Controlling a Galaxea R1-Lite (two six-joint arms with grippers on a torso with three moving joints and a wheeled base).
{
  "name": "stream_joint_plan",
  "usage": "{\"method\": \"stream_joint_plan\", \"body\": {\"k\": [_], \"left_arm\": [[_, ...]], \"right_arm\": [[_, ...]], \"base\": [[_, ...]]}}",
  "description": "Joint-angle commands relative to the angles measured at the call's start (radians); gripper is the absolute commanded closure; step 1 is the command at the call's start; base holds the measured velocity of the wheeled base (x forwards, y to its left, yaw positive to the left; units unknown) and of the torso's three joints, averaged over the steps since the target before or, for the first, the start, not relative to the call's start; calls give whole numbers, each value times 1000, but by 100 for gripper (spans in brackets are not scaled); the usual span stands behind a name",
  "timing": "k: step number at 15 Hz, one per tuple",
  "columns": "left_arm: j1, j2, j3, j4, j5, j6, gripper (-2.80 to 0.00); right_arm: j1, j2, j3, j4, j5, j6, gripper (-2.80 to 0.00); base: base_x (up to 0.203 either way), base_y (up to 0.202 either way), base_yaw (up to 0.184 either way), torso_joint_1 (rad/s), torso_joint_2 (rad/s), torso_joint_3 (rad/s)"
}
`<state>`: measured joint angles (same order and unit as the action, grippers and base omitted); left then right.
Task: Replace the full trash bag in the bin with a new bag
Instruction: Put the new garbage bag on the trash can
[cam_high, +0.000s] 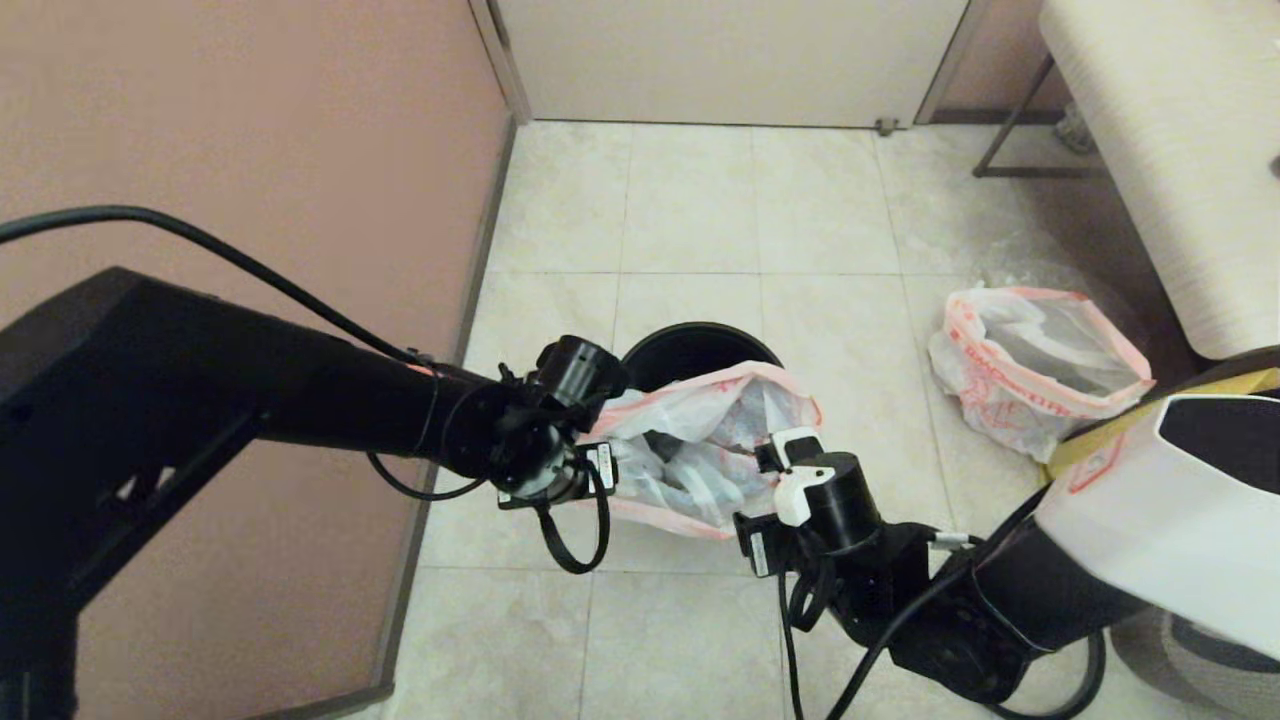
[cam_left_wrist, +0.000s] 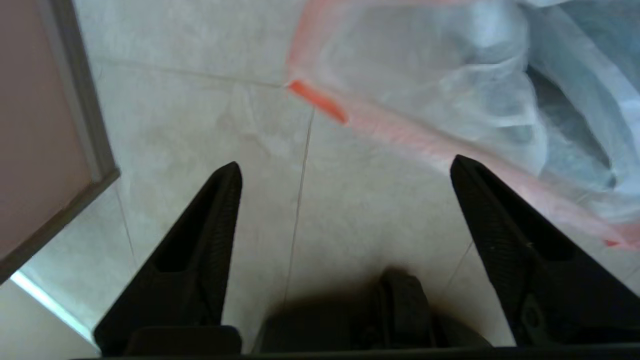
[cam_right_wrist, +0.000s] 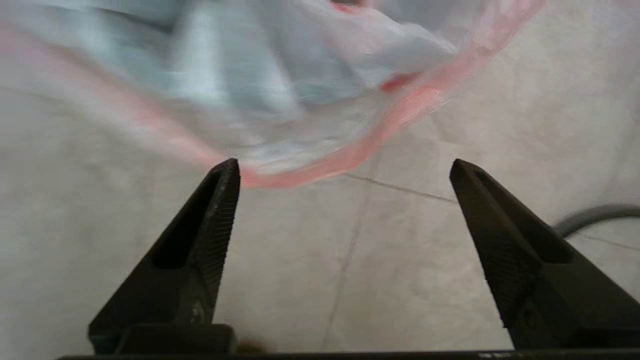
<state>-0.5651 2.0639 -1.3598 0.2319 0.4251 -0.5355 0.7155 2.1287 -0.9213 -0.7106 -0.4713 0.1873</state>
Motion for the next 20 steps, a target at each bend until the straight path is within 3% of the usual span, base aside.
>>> {"method": "stream_joint_plan", "body": {"k": [1, 2, 3, 6, 8, 11, 12, 15, 20], "left_arm": [[-2, -41, 20, 4, 1, -17, -280], [-4, -48, 29, 6, -6, -20, 0], [-9, -56, 34, 6, -28, -21, 0], [-45, -28, -4, 4, -64, -29, 0], [-80, 37, -119, 31, -75, -112, 0], [-117, 172, -339, 231, -110, -305, 0], [-123, 204, -373, 279, -137, -358, -280], [-122, 227, -390, 288, -164, -380, -280], [-73, 275, -470, 263, -160, -397, -280]], "right_arm": [[23, -66, 20, -4, 12, 15, -280], [26, -81, 23, -3, 12, 19, -280], [26, -100, 29, -3, 14, 22, 0], [4, -104, 36, -3, 14, 42, 0], [-18, -104, 33, -3, 14, 77, 0], [-79, -130, 39, -1, 16, 98, 0], [-98, -143, 47, -2, 23, 100, 0], [-151, -162, 58, -1, 72, 126, 0], [-145, -162, 45, -1, 83, 126, 0]], "base": [[0, 0, 0, 0, 0, 0], [0, 0, 0, 0, 0, 0], [0, 0, 0, 0, 0, 0], [0, 0, 0, 0, 0, 0], [0, 0, 0, 0, 0, 0], [0, 0, 0, 0, 0, 0], [0, 0, 0, 0, 0, 0], [0, 0, 0, 0, 0, 0], [0, 0, 0, 0, 0, 0]]}}
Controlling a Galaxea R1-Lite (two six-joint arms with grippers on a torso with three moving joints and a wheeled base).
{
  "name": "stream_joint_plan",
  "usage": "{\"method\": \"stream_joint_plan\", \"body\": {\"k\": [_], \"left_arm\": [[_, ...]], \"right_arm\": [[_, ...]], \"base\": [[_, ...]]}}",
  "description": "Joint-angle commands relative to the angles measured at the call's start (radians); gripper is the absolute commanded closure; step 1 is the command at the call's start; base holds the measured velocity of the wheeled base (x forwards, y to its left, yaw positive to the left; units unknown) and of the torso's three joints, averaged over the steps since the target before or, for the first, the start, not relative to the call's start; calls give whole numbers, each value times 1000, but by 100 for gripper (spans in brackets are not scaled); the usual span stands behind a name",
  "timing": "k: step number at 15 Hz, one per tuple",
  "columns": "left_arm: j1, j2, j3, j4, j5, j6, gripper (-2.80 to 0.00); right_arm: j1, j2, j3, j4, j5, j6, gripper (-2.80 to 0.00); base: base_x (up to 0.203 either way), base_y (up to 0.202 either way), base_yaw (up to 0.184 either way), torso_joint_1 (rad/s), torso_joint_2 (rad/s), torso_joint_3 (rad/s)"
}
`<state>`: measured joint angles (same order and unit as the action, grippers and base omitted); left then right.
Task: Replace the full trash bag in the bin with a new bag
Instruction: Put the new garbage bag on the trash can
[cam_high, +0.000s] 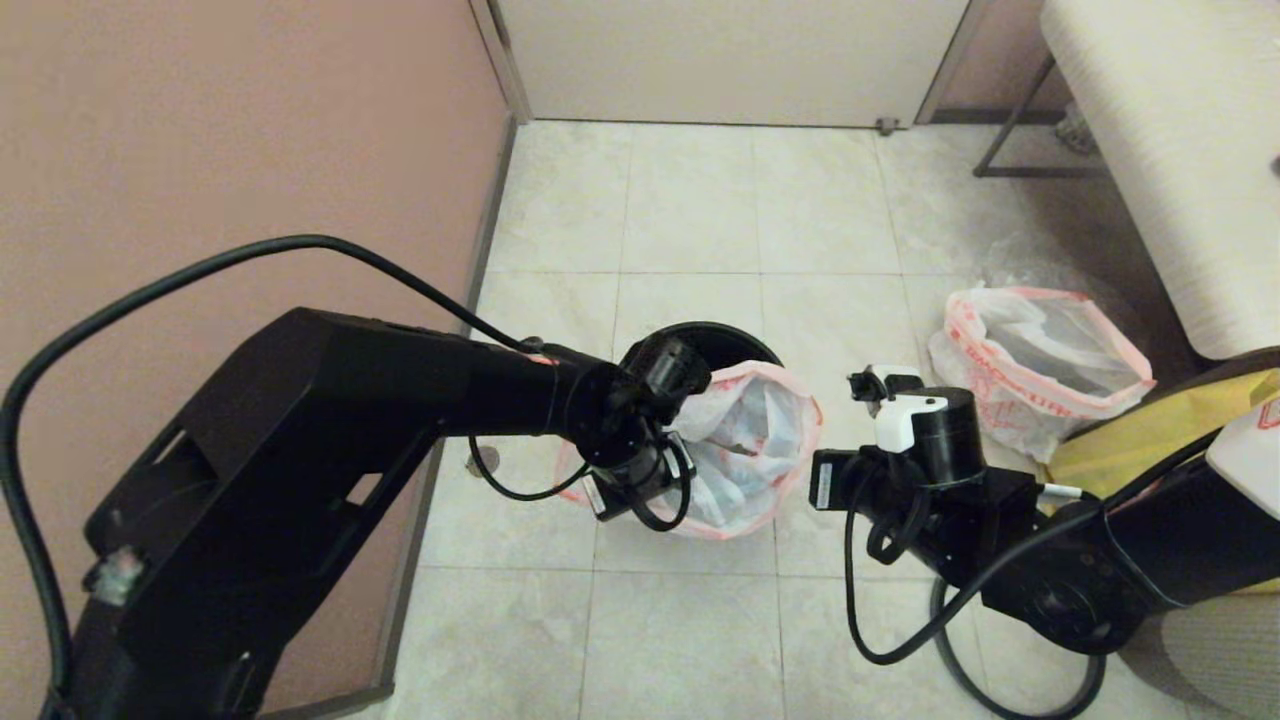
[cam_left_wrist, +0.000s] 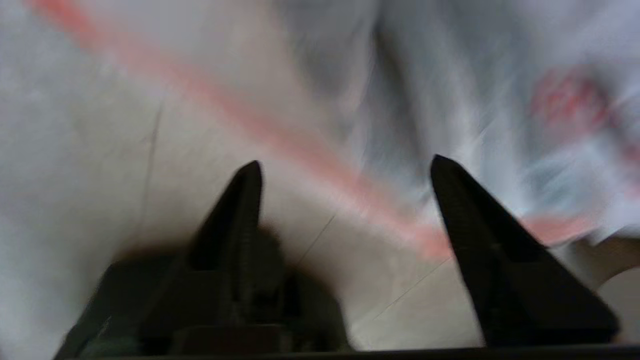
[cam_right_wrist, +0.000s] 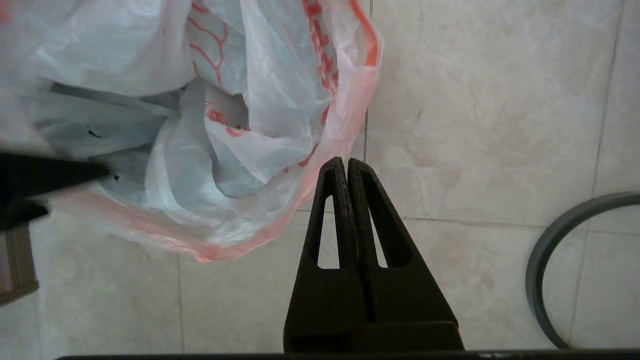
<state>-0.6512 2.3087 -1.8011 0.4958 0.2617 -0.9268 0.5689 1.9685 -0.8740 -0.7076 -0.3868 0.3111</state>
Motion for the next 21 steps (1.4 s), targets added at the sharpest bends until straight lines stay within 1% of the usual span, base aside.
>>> {"method": "stream_joint_plan", "body": {"k": [1, 3, 5, 6, 8, 10, 11, 12, 14, 16, 18, 19, 21], "left_arm": [[20, 50, -57, -4, 6, -5, -280], [25, 109, -105, -4, 13, 1, -280], [34, 171, -143, -10, 46, 14, -280], [42, 191, -145, -29, 53, 29, 0], [60, 193, -145, -73, 54, 34, 0], [62, 192, -145, -79, 53, 36, 0], [65, 189, -145, -79, 54, 36, 0], [70, 183, -145, -79, 55, 36, 0], [92, 152, -145, -79, 55, 33, 0], [107, 143, -145, -77, 57, 29, 0], [119, 144, -144, -79, 71, 29, 0], [125, 143, -144, -79, 76, 28, 0], [134, 144, -144, -82, 76, 28, 0]], "right_arm": [[2, -3, 0, -3, -1, 2, 0], [0, -8, 0, -3, -1, 0, 0], [1, -15, 1, -1, 2, 2, 0], [2, -18, 1, -1, 14, 3, 0], [4, -32, 6, 6, 69, 18, 0], [13, -53, 8, 62, 178, 56, 0], [14, -54, 5, 85, 252, 66, 0], [14, -42, 0, 95, 301, 68, 0], [22, 6, -31, 101, 317, 55, 0], [37, 35, -51, 100, 325, 22, 0], [62, 46, -74, 104, 347, 20, 0], [71, 47, -90, 127, 381, 19, 0], [83, 58, -168, 231, 402, 16, 0]], "base": [[0, 0, 0, 0, 0, 0], [0, 0, 0, 0, 0, 0], [0, 0, 0, 0, 0, 0], [0, 0, 0, 0, 0, 0], [0, 0, 0, 0, 0, 0], [0, 0, 0, 0, 0, 0], [0, 0, 0, 0, 0, 0], [0, 0, 0, 0, 0, 0], [0, 0, 0, 0, 0, 0], [0, 0, 0, 0, 0, 0], [0, 0, 0, 0, 0, 0], [0, 0, 0, 0, 0, 0], [0, 0, 0, 0, 0, 0]]}}
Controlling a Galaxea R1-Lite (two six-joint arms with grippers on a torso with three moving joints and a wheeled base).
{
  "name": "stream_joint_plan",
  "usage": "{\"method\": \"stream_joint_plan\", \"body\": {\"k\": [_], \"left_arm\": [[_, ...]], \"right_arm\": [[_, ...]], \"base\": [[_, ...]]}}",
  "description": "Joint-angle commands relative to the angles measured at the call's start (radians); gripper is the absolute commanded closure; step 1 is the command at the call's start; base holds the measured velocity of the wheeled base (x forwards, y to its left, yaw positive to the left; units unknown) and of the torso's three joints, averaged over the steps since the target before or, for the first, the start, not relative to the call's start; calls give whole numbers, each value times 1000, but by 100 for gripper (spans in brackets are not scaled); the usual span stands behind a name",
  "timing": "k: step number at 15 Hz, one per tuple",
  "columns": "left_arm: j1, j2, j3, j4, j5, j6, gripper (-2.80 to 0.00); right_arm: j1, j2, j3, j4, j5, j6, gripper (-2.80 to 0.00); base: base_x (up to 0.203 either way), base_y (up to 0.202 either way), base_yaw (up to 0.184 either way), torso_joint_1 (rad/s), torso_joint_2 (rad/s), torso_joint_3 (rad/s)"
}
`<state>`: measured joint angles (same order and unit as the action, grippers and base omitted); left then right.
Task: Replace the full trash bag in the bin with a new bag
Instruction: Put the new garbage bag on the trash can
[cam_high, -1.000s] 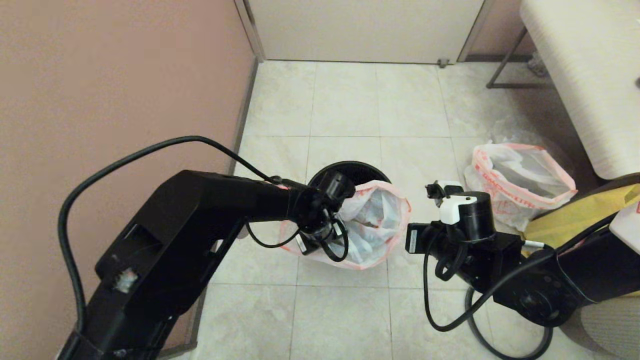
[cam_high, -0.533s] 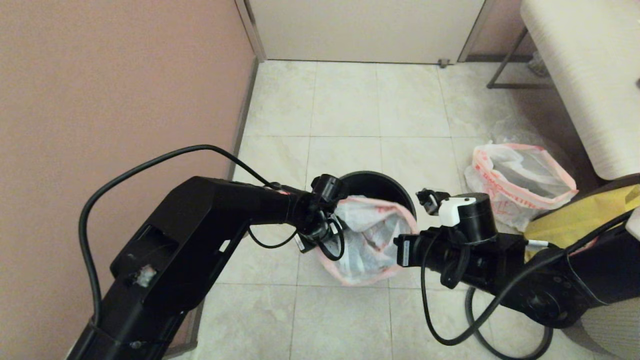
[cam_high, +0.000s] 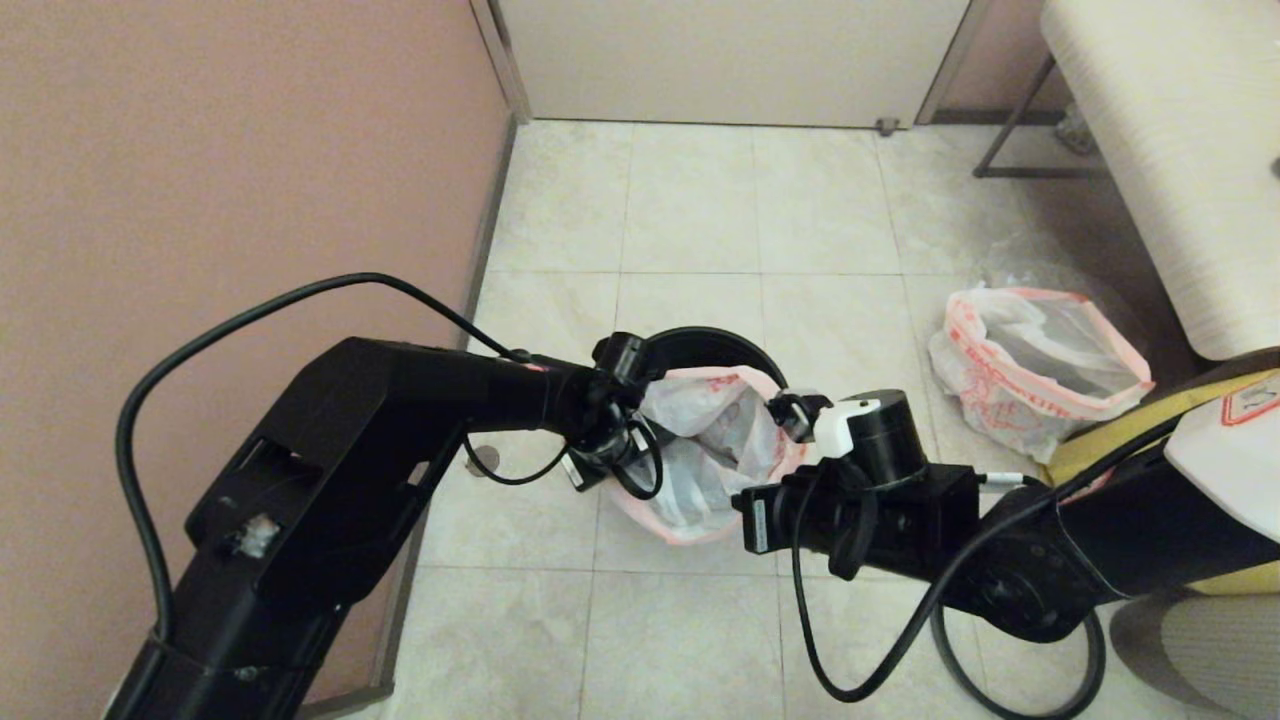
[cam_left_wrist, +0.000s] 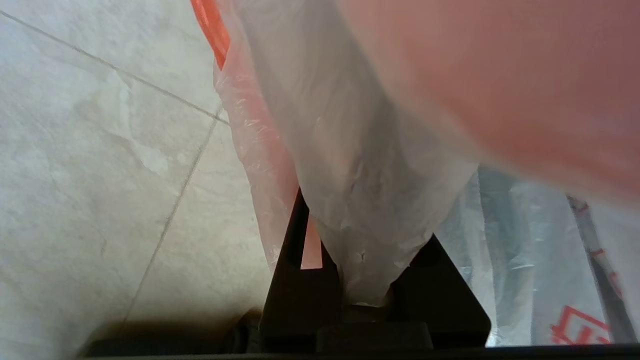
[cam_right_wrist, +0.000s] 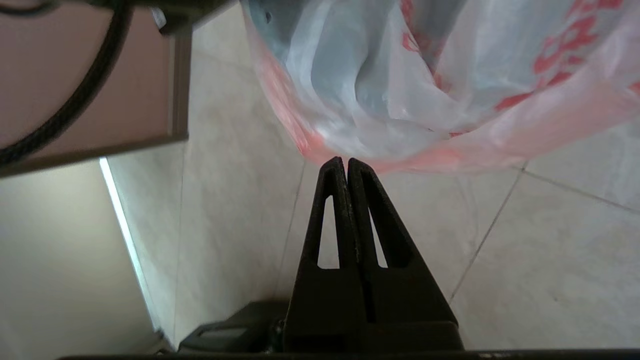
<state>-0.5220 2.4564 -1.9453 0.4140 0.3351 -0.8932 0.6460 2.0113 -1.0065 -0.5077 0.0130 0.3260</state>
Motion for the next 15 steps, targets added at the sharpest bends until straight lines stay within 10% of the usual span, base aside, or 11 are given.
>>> {"method": "stream_joint_plan", "body": {"k": [1, 8, 15], "left_arm": [[10, -5, 0, 0, 2, -7, 0], [20, -7, 0, 2, -12, -7, 0], [24, -67, 45, 3, -160, 1, 0]], "right_arm": [[7, 29, -70, 93, 4, -5, 0], [-111, 96, -230, 217, 3, -149, 0], [-134, 111, -244, 236, -5, -287, 0]], "base": [[0, 0, 0, 0, 0, 0], [0, 0, 0, 0, 0, 0], [0, 0, 0, 0, 0, 0]]}}
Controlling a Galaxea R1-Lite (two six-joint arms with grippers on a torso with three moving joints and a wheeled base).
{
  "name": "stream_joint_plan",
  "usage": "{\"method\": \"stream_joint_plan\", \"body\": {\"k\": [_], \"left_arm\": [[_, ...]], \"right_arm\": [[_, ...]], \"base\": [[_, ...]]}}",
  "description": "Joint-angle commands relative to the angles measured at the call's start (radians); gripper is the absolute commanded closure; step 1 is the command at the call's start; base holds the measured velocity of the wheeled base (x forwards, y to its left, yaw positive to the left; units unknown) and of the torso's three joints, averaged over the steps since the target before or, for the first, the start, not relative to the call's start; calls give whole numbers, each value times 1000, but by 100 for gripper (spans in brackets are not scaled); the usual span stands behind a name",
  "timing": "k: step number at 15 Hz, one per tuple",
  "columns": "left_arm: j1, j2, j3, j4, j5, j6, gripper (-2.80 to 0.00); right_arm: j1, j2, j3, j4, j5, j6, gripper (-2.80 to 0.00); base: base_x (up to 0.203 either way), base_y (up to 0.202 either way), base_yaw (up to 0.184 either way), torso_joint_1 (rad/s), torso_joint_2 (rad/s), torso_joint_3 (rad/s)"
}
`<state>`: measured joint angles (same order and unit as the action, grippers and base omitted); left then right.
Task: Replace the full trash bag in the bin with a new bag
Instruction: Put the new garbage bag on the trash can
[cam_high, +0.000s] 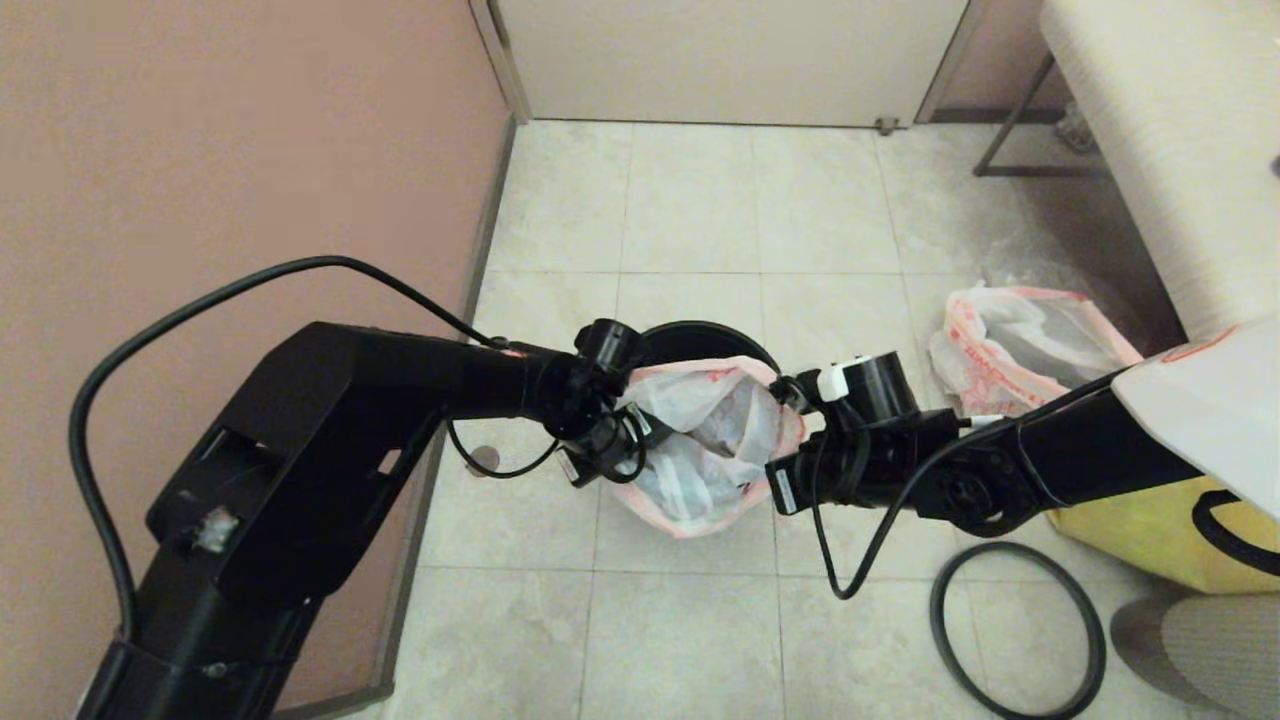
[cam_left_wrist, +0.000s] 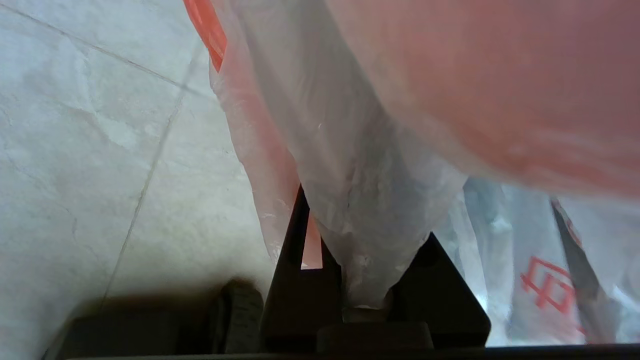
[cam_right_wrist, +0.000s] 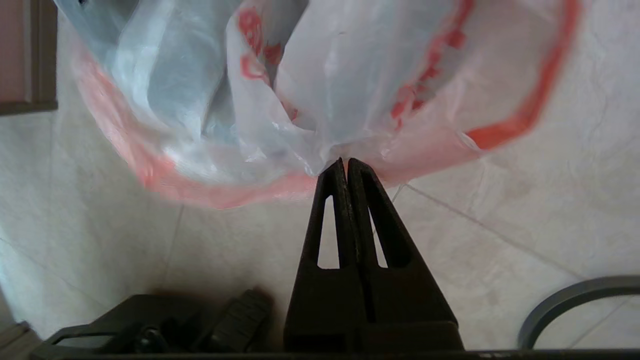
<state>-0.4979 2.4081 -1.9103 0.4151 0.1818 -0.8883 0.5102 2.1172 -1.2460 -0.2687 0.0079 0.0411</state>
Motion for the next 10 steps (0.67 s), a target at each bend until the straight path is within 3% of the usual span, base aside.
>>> {"method": "stream_joint_plan", "body": {"k": [1, 6, 10], "left_arm": [[-1, -20, 13, 3, -42, 17, 0], [-7, -35, 39, 1, -101, 76, 0], [6, -47, 54, -11, -150, 79, 0]], "right_arm": [[2, 12, -9, -3, -10, -10, 0], [-7, 18, -7, 0, -25, -68, 0], [-9, 1, 5, 7, -23, -117, 0]], "base": [[0, 0, 0, 0, 0, 0], [0, 0, 0, 0, 0, 0], [0, 0, 0, 0, 0, 0]]}}
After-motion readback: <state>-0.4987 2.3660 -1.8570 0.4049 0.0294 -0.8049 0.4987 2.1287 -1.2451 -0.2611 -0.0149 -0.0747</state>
